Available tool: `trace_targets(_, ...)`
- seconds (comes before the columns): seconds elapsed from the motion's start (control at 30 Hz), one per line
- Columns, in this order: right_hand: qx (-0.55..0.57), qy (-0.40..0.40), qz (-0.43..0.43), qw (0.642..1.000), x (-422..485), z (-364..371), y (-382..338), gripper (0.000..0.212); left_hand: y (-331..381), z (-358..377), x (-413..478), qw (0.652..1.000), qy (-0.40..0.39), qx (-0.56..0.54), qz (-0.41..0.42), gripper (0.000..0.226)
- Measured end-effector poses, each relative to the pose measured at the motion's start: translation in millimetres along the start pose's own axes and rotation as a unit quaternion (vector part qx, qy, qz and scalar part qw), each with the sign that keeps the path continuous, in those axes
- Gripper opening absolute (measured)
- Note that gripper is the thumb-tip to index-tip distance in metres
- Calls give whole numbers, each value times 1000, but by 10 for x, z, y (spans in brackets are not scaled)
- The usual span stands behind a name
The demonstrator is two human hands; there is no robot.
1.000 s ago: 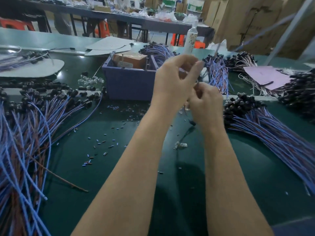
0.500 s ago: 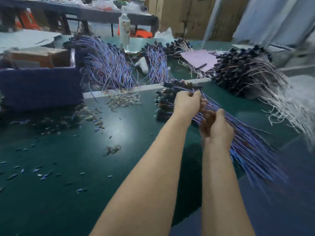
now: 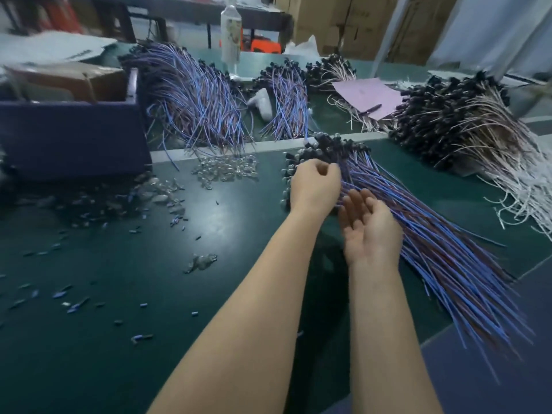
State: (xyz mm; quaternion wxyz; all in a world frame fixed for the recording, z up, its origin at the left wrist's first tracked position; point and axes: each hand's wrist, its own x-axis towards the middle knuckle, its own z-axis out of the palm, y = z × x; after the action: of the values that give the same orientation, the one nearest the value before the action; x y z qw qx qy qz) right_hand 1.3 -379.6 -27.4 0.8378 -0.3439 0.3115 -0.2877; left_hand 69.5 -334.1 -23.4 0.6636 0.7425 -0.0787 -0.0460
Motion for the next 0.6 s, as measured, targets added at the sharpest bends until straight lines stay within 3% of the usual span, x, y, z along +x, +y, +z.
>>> trace_targets(0.2,-122,-159,-11,980,-473,653,476,25,208,-1000,-169,978,144,-145,41,18)
trace_targets(0.33,-254,-302,-45,918,-992,1098,1037,23,216,-1929,-378,921,317,-213,73,21)
trace_targets(0.5,-465,-441,-137,755,-1675,1496,1786,21,98,-2969,-681,855,448,-253,62,18)
trace_targets(0.6,-576,-490,-205,622,-1971,1637,2193,29,10,-3385,-824,823,505,-253,55,15)
